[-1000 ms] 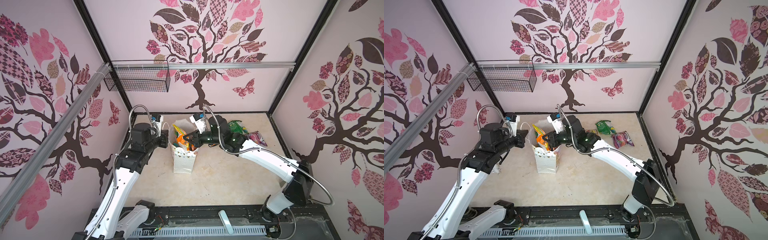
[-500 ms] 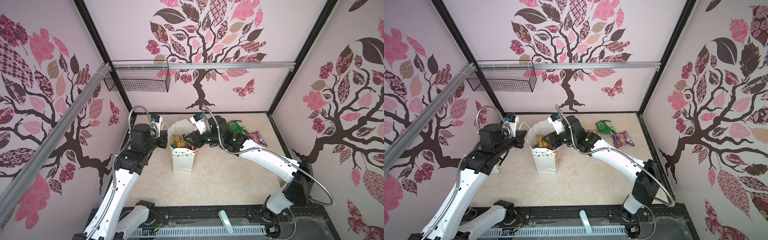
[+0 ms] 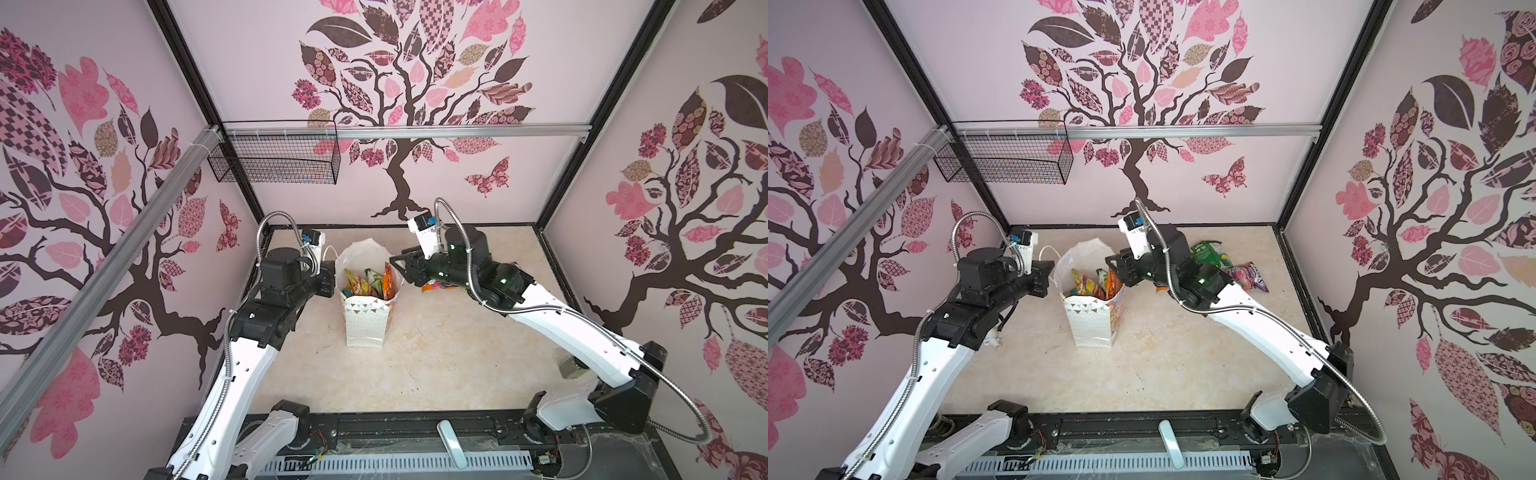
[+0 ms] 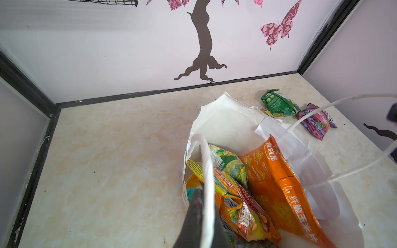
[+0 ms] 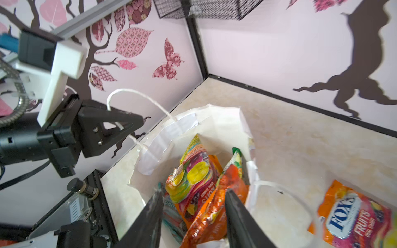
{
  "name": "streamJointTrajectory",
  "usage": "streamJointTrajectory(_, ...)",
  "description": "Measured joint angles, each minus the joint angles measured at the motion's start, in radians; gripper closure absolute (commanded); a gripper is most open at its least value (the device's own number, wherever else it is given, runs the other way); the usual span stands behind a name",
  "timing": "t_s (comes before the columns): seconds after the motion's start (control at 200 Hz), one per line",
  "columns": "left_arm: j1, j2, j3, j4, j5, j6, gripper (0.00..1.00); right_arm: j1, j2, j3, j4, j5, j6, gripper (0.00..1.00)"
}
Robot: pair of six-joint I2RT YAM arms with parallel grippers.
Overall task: Place the snacks into the paper bag
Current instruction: Place the snack in the paper bag, then pick up the snack from the top-center of the table.
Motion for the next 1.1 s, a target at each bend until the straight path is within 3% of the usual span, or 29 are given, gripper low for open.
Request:
streamJointTrajectory(0.265, 0.0, 0.0, 0.0, 0.0, 0.005, 0.0, 1.0, -0.226, -0.034, -0.111, -0.001, 0.044, 0.013, 0.38)
streamJointTrajectory(0.455, 0.0, 0.0, 0.0, 0.0, 0.004, 0.0, 1.0, -0.351, -0.022, -0.246, 0.027, 0.026, 0.045, 0.37)
streamJointTrajectory(0.84, 0.0, 0.0, 0.0, 0.0, 0.01, 0.0, 1.0, -0.408, 0.139, -0.348, 0.111, 0.093, 0.029, 0.32)
streamJointTrajectory(1.1, 0.0, -0.003, 0.0, -0.002, 0.012, 0.0, 1.0, -0.518, 0.277, -0.358, 0.163, 0.063, 0.018, 0.3)
